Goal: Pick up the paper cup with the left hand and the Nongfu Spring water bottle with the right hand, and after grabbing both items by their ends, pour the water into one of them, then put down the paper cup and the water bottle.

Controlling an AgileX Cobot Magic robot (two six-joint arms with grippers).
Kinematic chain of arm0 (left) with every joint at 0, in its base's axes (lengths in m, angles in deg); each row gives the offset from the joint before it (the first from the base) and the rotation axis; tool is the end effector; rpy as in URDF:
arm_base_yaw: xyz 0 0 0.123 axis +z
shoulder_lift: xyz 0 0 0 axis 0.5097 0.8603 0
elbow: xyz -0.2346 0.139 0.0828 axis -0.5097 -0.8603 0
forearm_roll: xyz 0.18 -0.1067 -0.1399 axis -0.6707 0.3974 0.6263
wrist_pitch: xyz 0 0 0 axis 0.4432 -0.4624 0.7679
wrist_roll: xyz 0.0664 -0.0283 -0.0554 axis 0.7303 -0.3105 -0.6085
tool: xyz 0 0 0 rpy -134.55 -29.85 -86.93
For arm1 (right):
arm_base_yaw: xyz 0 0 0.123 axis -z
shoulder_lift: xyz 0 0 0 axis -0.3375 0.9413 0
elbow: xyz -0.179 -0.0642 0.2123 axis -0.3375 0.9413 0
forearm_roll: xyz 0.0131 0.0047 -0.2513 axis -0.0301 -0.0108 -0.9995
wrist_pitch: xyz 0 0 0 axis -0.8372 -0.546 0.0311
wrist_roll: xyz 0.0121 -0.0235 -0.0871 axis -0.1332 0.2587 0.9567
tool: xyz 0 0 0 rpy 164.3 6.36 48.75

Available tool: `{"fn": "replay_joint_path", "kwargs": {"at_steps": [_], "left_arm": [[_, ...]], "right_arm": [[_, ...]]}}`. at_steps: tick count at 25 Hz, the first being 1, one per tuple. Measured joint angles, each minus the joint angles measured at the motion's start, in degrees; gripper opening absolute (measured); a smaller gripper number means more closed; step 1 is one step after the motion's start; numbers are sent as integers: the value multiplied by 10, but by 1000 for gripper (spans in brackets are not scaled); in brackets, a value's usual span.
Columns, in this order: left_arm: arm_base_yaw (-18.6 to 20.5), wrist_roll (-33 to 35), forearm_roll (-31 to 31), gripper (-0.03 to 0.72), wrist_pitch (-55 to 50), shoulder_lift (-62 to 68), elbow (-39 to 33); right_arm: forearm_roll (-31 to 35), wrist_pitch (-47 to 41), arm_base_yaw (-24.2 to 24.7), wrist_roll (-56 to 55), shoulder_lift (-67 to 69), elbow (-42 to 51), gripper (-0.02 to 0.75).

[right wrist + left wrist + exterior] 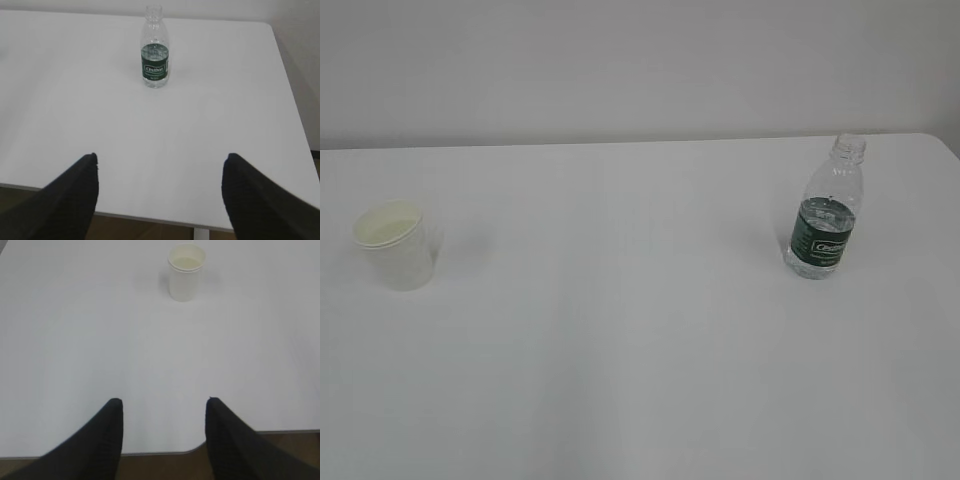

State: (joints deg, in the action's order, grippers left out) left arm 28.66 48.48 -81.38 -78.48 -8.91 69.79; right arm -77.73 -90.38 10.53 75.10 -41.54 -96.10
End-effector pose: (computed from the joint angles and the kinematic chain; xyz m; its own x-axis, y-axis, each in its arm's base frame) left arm -0.0272 0.0029 0.2915 -0.5355 -0.0614 -0.8423 -0.0262 0.9981 -0.0561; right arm -0.0424 -0.0086 0.3090 -0.4487 -0.1022 -0.8878 -0.1566 0.9871 -0.0345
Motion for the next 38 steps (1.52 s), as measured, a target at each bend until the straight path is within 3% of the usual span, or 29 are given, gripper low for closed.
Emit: {"fn": "replay_joint_path", "kwargs": {"at_steps": [11, 38], "left_arm": [[0, 0, 1, 377, 39, 0, -25], [0, 0, 2, 349, 91, 0, -49]], "right_arm": [[-13, 1, 0, -1, 0, 83, 586], [-30, 71, 0, -1, 0, 111, 585]]}}
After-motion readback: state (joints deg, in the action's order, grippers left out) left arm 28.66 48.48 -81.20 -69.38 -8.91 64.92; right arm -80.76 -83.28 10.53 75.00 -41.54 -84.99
